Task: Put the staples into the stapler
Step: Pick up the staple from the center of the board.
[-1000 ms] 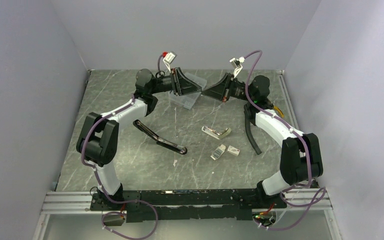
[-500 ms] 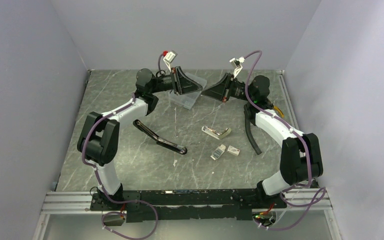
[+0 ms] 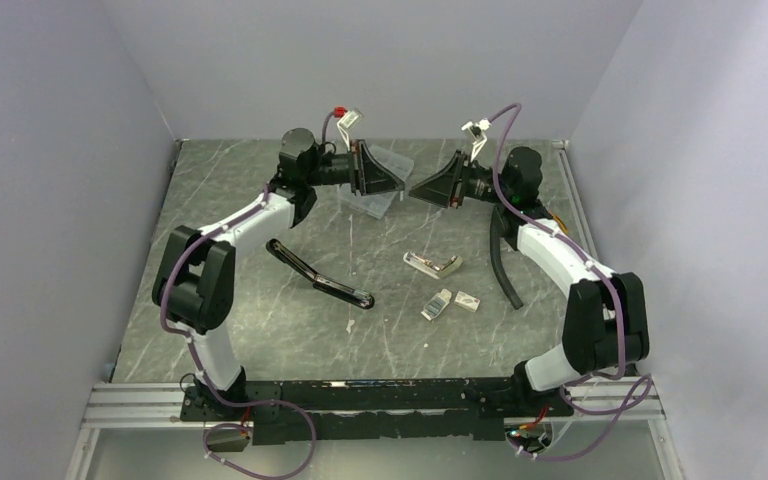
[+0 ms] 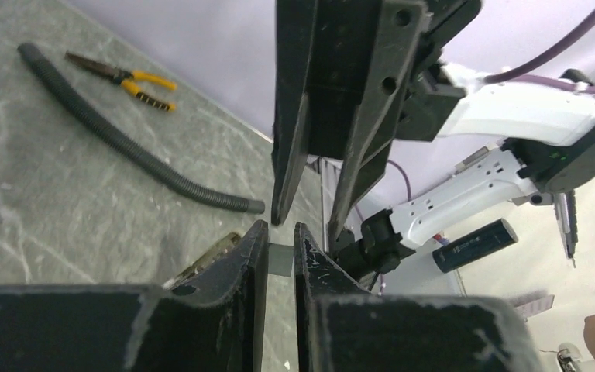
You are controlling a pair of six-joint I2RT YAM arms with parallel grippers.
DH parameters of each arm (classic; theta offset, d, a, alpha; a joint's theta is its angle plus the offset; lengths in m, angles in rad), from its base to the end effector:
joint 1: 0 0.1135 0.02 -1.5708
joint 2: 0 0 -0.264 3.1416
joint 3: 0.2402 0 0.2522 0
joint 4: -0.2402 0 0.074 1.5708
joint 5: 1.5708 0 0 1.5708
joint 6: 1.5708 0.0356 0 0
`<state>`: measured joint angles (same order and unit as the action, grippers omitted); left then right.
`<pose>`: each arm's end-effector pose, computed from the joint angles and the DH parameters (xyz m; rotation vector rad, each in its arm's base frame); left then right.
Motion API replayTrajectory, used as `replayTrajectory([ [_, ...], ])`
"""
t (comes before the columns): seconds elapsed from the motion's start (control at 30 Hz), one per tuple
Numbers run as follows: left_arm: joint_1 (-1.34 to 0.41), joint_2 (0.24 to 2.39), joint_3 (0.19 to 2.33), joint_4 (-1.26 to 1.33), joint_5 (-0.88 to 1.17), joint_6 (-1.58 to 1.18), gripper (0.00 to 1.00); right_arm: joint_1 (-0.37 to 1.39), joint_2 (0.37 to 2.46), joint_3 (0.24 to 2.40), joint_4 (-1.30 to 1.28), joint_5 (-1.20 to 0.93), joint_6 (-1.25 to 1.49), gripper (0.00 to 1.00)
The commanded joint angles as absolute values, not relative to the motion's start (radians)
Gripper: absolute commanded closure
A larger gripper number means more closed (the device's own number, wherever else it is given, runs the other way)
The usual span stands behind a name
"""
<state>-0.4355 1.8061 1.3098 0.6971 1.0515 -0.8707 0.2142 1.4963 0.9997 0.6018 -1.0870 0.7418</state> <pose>0.3635 -0.2032 0.3246 0.6806 1.6099 -1.7166 0.3200 0.1019 0.3223 -0.5596 1.6475 1.5133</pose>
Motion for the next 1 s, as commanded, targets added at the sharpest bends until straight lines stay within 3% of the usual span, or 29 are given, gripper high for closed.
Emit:
replayTrajectory([
  [0.0, -0.439, 1.714, 1.37, 0.334, 1.068, -0.524, 0.93, 0.169, 1.404, 1.068, 0.385, -1.136, 0.512, 0.63],
  [0.23, -0.497, 1.693, 1.455, -0.239, 0.91, 0.134, 0.91, 0.057, 1.313, 1.122, -0.081, -1.207, 0.087, 0.61],
  [0.53, -0.685, 1.894, 1.684, -0.733, 0.698, 0.887, 0.85, -0.078, 1.216, 1.081, -0.373, -1.238, -0.172, 0.61],
  [0.97, -0.813, 2.153, 1.863, -0.973, 0.522, 1.308, 0.84, -0.191, 1.184, 0.98, -0.426, -1.308, -0.289, 0.64],
])
